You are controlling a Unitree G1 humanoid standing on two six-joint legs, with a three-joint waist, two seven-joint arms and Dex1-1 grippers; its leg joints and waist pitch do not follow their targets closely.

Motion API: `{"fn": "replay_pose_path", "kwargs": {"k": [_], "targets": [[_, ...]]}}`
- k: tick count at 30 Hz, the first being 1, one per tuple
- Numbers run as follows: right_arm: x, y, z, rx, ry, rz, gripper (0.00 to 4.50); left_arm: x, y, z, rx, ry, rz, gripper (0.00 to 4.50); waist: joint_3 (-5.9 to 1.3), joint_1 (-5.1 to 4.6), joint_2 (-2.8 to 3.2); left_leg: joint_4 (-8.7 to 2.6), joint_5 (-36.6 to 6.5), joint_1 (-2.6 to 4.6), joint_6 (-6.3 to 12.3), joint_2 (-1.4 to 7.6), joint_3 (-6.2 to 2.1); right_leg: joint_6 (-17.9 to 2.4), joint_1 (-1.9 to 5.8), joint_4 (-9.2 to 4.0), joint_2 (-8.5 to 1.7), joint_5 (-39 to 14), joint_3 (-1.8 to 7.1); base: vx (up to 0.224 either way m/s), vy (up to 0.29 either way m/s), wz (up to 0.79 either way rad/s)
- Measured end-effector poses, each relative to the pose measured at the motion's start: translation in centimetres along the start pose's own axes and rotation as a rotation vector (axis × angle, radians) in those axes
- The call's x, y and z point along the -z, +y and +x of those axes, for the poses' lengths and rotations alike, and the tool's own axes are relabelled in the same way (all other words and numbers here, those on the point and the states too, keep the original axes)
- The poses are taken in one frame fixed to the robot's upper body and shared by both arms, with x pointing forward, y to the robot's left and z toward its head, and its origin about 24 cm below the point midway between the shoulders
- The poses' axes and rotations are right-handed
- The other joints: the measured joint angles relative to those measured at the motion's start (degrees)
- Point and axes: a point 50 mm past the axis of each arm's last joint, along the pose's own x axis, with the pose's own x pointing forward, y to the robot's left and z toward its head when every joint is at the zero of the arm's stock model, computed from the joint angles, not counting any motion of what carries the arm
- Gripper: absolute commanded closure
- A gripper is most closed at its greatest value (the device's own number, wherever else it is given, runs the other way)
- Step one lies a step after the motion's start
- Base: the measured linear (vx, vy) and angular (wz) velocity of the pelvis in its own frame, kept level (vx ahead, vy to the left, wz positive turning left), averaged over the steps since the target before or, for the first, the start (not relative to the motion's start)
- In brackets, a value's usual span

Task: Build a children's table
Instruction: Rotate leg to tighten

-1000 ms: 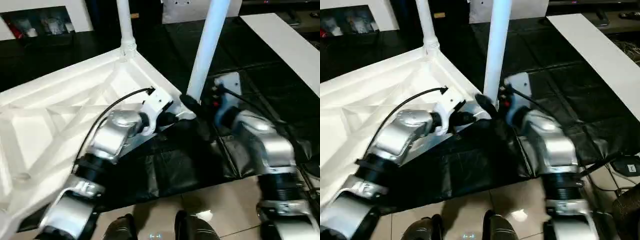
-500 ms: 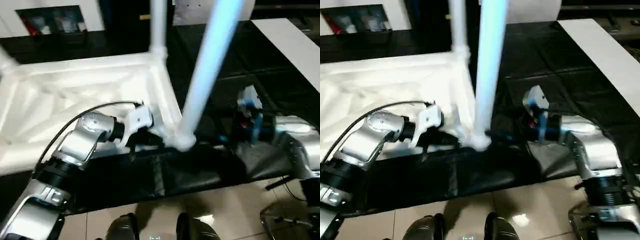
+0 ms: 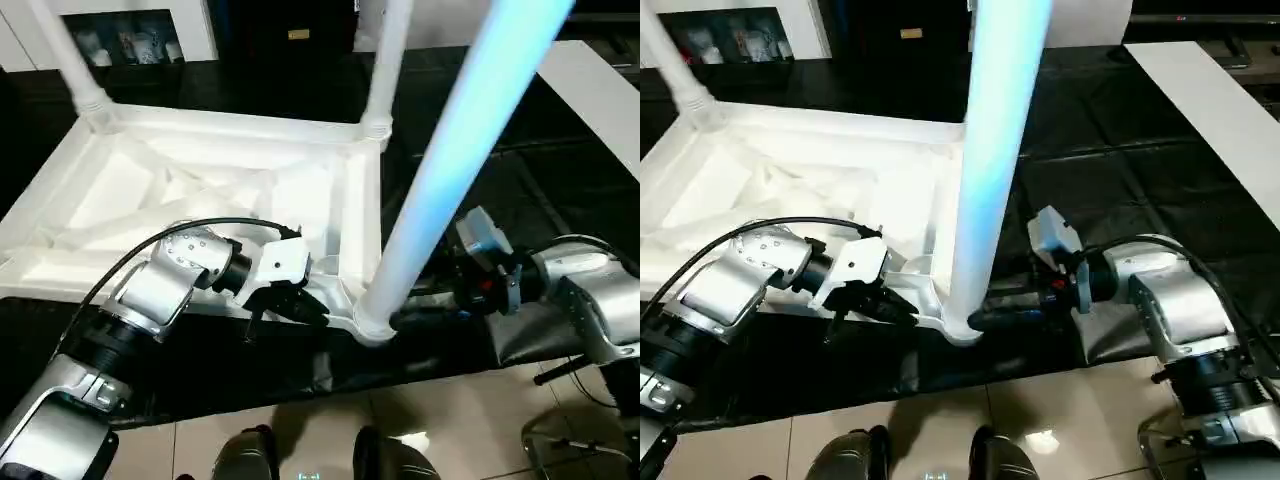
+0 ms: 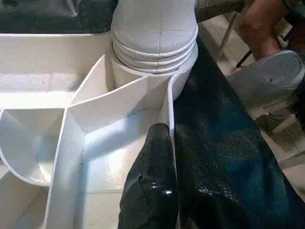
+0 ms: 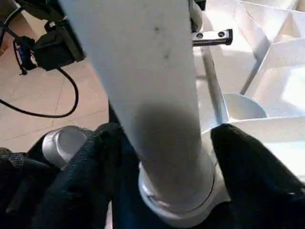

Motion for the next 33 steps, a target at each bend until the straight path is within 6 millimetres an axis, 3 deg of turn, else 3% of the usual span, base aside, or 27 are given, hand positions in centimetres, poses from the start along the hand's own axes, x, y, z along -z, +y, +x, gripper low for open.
{"fn": "replay_pose_path", "kwargs": {"k": [5, 15, 18, 23, 25, 28, 31, 33], "targets": [[0.1, 0.0, 0.4, -0.024, 0.011, -0.001, 2.0, -0.1, 0.0, 0.0, 0.013, 0.0, 0.009, 4.5, 0.0, 0.04, 0.0, 0.0, 0.0, -0.02, 0.0, 0.0, 0.0, 0.0, 0.0, -0.01, 0.0, 0.0, 0.0, 0.0, 0.0, 0.0], [0.4, 0.1, 0.5, 0.038, -0.032, 0.092, 2.5, -0.1, 0.2, 0.1, -0.022, -0.017, -0.078, 4.5, -0.01, -0.02, 0.02, 0.06, 0.0, 0.03, 0.0, 0.0, 0.0, 0.0, 0.03, 0.03, 0.0, 0.0, 0.01, 0.0, 0.0, 0.0], [0.3, -0.4, 0.9, 0.174, -0.062, 0.121, 2.51, 0.0, 0.8, 0.0, -0.129, -0.024, -0.17, 4.5, -0.02, -0.3, 0.02, 0.1, 0.0, 0.21, -0.14, 0.03, 0.0, 0.1, 0.15, 0.07, 0.03, 0.0, 0.01, 0.0, 0.0, 0.0], [0.1, -2.5, 1.8, 0.539, -0.144, 0.201, 2.53, -0.4, 2.5, 1.1, -0.388, -0.07, -0.331, 4.5, -0.06, -3.34, 0.01, 0.44, -0.1, 0.18, -0.33, 0.07, 0.04, 0.1, 0.17, 0.0, 0.06, 0.0, 0.05, 0.0, 0.0, 0.0], [0.0, -3.0, 2.0, 0.645, -0.167, 0.23, 2.54, -0.8, 2.9, 1.9, -0.442, -0.09, -0.375, 4.5, -0.09, -3.88, -0.02, 0.42, -0.1, 0.21, -0.32, 0.08, 0.08, 0.1, 0.16, 0.01, 0.06, 0.1, 0.06, 0.0, 0.0, 0.0], [-0.6, -4.1, 3.3, 0.837, -0.221, 0.294, 2.55, -1.4, 3.8, 3.0, -0.561, -0.122, -0.459, 4.5, -0.12, -3.93, -0.03, 0.4, -0.1, 0.22, -0.29, 0.17, 0.02, 0.1, 0.11, 0.12, 0.14, 0.2, -0.03, 0.0, 0.0, 0.0], [-1.1, -4.9, 4.1, 0.994, -0.241, 0.328, 2.55, -2.2, 4.7, 4.1, -0.655, -0.125, -0.493, 4.5, -0.14, -3.34, -0.01, 0.35, -0.1, 0.21, -0.32, 0.18, -0.03, 0.1, 0.13, 0.07, 0.15, 0.2, -0.09, 0.0, 0.0, 0.0], [-1.1, -5.2, 4.4, 1.071, -0.261, 0.326, 1.86, -2.7, 5.2, 4.7, -0.698, -0.126, -0.505, 4.5, -0.14, -3.14, -0.01, 0.35, -0.1, 0.11, -0.32, 0.15, -0.02, 0.1, 0.12, -0.03, 0.12, 0.2, -0.08, 0.0, 0.0, 0.0]]}}
